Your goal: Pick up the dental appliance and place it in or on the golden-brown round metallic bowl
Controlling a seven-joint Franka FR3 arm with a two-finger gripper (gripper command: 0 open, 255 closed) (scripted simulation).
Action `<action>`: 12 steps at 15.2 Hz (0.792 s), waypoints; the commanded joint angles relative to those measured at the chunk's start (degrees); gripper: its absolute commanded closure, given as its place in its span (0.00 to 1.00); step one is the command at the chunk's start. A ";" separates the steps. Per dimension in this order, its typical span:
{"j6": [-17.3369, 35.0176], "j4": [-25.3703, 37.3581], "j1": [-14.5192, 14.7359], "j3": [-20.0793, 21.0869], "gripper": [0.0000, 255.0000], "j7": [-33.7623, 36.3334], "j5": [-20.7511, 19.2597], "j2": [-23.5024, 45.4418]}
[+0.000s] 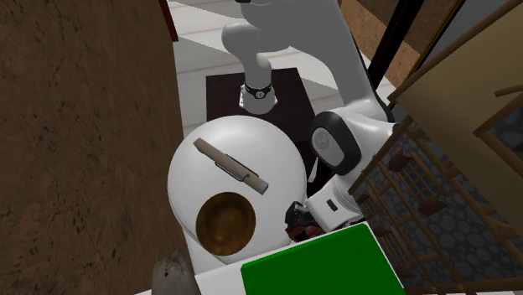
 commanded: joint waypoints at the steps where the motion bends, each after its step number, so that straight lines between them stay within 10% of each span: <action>1: -1.10 0.60 -0.10 0.14 1.00 -0.67 0.45 -0.68; 12: -7.53 4.46 -0.22 0.84 1.00 -3.81 2.59 -3.86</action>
